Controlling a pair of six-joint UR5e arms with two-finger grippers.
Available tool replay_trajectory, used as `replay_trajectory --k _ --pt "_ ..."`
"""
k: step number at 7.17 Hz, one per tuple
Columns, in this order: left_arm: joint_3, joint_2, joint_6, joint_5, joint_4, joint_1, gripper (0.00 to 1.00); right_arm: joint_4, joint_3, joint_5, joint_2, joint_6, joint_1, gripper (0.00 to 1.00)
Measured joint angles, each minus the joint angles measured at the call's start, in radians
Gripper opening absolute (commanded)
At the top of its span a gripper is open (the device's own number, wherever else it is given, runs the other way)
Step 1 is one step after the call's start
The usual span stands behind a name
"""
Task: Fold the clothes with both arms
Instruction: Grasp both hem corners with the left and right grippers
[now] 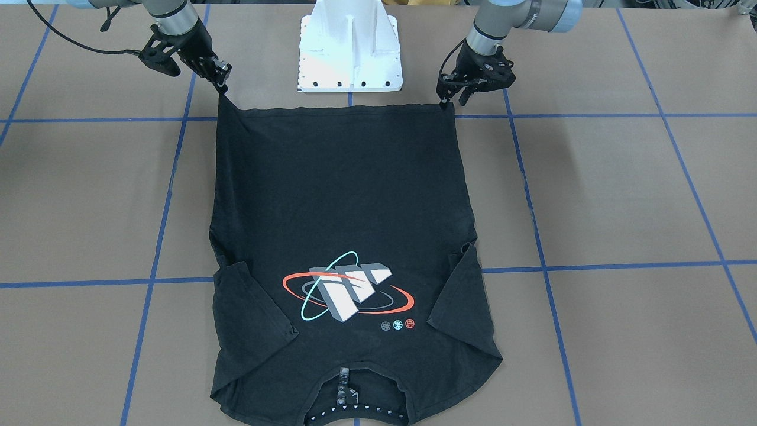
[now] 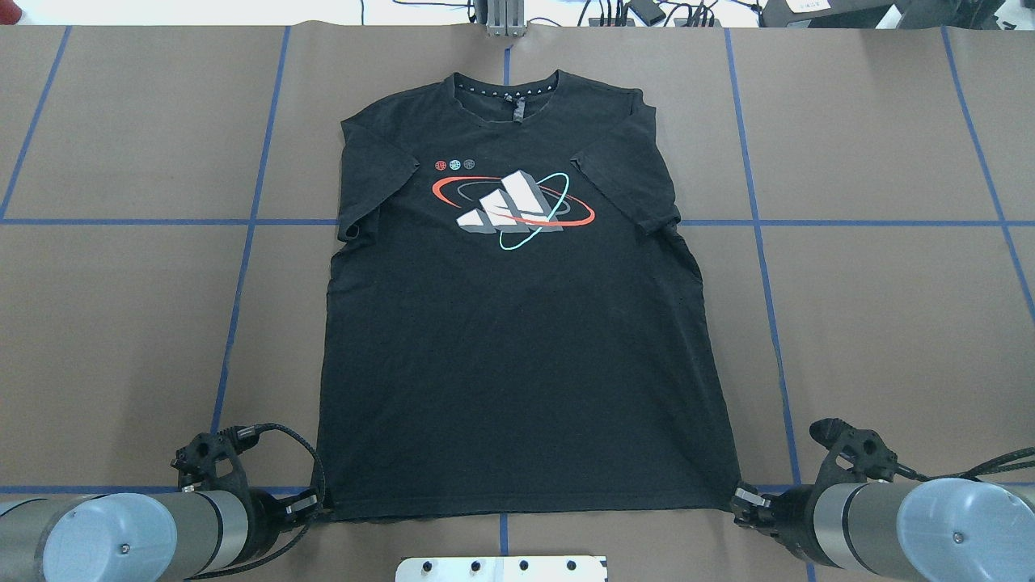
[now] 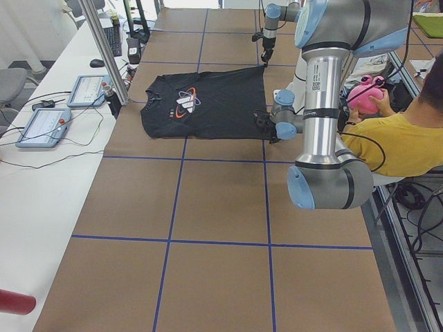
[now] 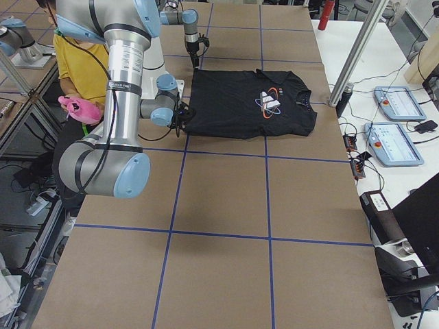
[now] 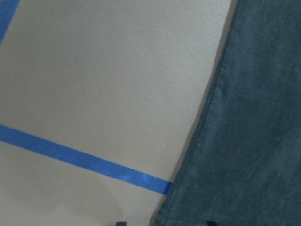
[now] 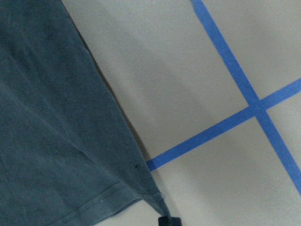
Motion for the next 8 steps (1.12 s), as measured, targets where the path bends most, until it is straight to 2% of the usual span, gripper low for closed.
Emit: replay_trajectory --k 3,4,5,6,8 --pt "0.0 -0.005 0.0 -0.003 0.001 0.0 0.51 0.0 0.0 0.0 0.0 0.0 0.0 0.0" --pt "-0.001 -0.006 0.0 -0.003 0.0 0.0 0.35 0.0 0.0 0.0 0.0 0.0 0.0 0.0" --pt "-0.001 -0.006 0.0 -0.003 0.0 -0.001 0.07 0.0 0.0 0.0 0.0 0.0 0.0 0.0" --pt "-0.002 -0.006 0.0 -0.003 0.001 -0.001 0.0 0.0 0.001 0.0 0.0 0.0 0.0 0.0" --pt "-0.005 -0.006 0.0 -0.005 0.008 -0.003 0.0 0.0 0.0 0.0 0.0 0.001 -0.001 0.0"
